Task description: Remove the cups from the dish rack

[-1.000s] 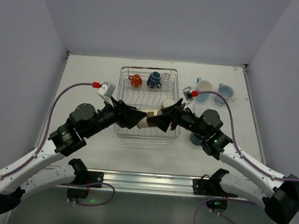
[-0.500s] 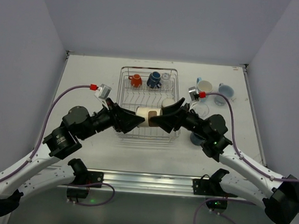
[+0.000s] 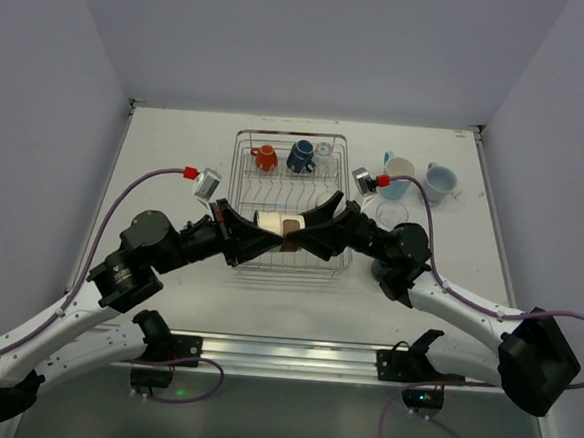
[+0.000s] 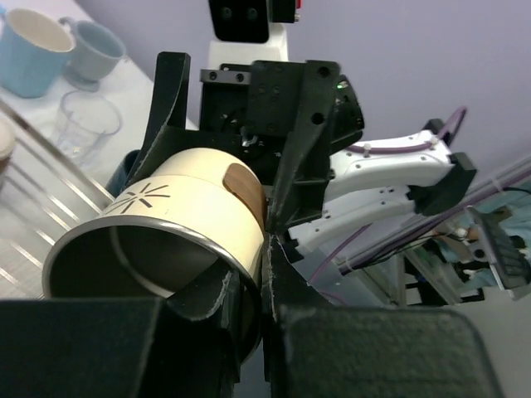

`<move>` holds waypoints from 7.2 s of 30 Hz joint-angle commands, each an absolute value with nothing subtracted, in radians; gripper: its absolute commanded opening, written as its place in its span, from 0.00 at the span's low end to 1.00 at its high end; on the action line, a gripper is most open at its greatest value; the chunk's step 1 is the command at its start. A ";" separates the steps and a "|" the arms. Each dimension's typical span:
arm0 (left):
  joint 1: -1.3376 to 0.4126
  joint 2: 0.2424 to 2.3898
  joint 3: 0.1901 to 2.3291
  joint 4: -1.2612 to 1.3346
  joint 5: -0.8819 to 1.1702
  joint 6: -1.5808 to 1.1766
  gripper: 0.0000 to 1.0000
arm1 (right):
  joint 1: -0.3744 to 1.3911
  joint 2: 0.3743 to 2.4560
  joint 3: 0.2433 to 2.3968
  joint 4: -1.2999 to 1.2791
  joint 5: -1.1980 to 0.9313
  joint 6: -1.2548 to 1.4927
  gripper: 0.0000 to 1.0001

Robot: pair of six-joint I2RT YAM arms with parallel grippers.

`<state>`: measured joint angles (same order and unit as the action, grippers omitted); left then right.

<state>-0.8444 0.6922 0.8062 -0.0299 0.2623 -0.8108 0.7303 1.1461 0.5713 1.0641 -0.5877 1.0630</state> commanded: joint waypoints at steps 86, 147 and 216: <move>-0.276 0.565 0.678 -0.299 0.310 -0.302 1.00 | 0.686 1.762 1.434 -0.575 0.434 0.270 0.97; -0.356 0.762 0.482 0.569 0.785 -1.098 0.20 | 0.767 1.301 0.684 0.876 -0.531 1.086 0.42; -0.026 1.707 1.453 -0.767 -0.221 -0.245 0.02 | 0.765 0.847 0.531 0.149 -0.161 0.597 0.99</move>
<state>-0.0387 1.6882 1.4361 -0.7719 -0.2314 -0.2672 0.7650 0.8471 0.5209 0.1276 -0.1741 0.6098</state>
